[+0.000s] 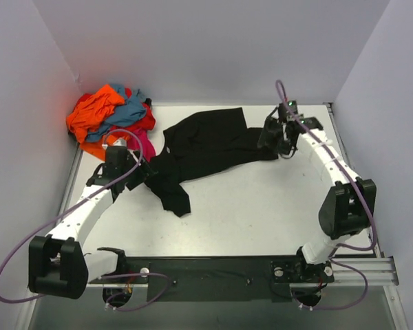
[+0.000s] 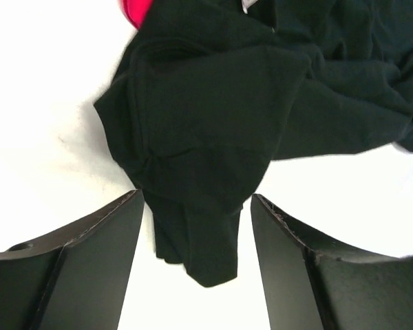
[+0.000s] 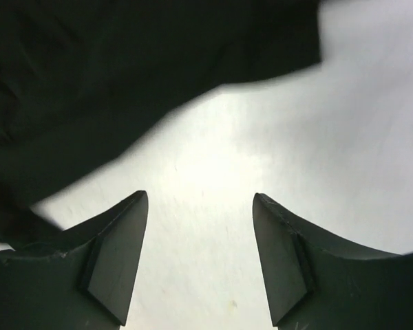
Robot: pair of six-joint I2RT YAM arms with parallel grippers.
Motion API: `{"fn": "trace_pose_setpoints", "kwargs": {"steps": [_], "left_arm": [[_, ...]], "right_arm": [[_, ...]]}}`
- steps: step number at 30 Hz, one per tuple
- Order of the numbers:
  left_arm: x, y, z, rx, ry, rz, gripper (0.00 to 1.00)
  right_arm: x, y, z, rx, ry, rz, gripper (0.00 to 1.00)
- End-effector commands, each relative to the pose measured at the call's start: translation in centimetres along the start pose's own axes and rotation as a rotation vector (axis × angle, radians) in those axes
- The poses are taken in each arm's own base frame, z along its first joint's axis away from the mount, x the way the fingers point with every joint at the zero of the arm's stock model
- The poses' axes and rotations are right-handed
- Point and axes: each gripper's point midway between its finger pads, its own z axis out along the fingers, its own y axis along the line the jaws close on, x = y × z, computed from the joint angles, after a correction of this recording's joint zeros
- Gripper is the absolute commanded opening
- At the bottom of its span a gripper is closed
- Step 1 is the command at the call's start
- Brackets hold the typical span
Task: Fold and stack the t-shirts
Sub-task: Flatten out the tshirt
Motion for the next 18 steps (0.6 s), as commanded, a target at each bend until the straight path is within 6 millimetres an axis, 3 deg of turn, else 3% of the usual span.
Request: {"fn": "trace_pose_setpoints", "kwargs": {"steps": [1,4,8,12,18], "left_arm": [[2.5,-0.2,-2.4,0.008,0.016,0.090,0.73],[6.8,-1.9,-3.7,0.052,0.079,0.119,0.70],[10.8,-1.7,-3.9,0.037,0.115,0.095,0.66],[13.4,0.4,-3.0,-0.047,0.138,0.043,0.66],[15.0,-0.6,-0.9,0.002,0.140,-0.033,0.66]], "right_arm": [[5.5,-0.9,-0.3,-0.003,0.000,0.020,0.54],[8.3,-2.7,0.1,0.020,0.031,0.010,0.51],[9.3,-4.1,-0.1,0.038,-0.003,-0.003,0.50],[9.7,-4.4,-0.3,0.014,-0.057,0.033,0.49],[9.3,-4.1,-0.8,-0.028,-0.118,0.055,0.49]]}}
